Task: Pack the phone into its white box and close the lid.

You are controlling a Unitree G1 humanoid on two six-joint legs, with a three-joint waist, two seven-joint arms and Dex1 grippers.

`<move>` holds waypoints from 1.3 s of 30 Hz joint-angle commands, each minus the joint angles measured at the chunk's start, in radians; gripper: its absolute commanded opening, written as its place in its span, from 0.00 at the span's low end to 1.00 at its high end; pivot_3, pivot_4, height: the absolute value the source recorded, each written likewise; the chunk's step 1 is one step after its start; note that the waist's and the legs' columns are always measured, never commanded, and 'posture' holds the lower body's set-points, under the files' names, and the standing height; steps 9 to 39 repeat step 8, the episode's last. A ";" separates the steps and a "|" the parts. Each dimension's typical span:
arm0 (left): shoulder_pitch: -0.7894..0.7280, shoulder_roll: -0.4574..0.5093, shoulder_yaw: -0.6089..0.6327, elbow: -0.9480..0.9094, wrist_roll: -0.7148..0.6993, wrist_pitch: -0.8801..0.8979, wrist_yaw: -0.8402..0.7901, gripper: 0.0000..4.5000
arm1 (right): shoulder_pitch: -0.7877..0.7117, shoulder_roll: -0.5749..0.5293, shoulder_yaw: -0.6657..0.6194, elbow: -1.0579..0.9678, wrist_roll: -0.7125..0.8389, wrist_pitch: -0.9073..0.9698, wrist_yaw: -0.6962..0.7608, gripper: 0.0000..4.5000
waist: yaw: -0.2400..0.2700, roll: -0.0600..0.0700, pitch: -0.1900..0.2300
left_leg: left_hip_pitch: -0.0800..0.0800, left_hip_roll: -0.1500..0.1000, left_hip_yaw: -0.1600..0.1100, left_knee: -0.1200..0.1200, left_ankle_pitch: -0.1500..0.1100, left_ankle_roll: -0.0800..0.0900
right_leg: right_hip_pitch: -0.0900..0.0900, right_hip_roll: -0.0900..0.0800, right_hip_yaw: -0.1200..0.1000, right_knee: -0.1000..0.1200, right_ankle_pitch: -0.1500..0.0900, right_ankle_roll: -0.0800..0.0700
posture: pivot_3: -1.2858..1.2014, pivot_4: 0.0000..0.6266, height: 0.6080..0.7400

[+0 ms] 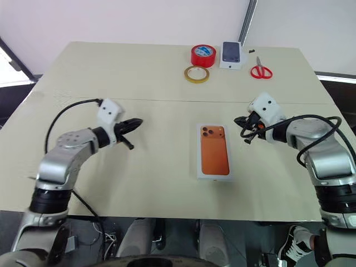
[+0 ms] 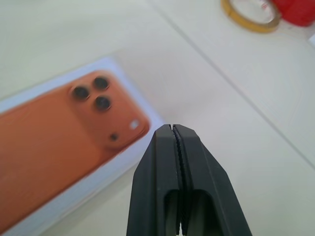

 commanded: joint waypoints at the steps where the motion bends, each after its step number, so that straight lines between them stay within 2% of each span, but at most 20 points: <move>1: 0.064 0.028 0.077 -0.072 -0.027 -0.019 0.015 0.00 | -0.037 0.021 -0.008 0.059 -0.003 -0.050 0.015 0.01 | 0.000 0.000 0.000 | 0.000 0.000 0.000 0.000 0.000 0.000 | 0.000 0.000 0.000 0.000 0.000 0.000 | 0.52 0.24 1.00; 8: 0.183 0.031 0.150 -0.114 -0.045 -0.031 0.065 0.00 | -0.091 0.072 0.048 0.133 -0.019 -0.091 0.067 0.01 | 0.001 0.000 0.000 | 0.000 0.000 0.000 0.000 0.000 0.000 | 0.000 -0.001 0.000 0.000 0.000 0.000 | 0.52 0.24 1.00; 39: 0.183 0.031 0.150 -0.114 -0.045 -0.031 0.065 0.00 | -0.091 0.072 0.048 0.133 -0.019 -0.091 0.067 0.01 | 0.001 0.000 0.000 | 0.000 0.000 0.000 0.000 0.000 0.000 | 0.000 -0.001 0.000 0.000 0.000 0.000 | 0.52 0.24 1.00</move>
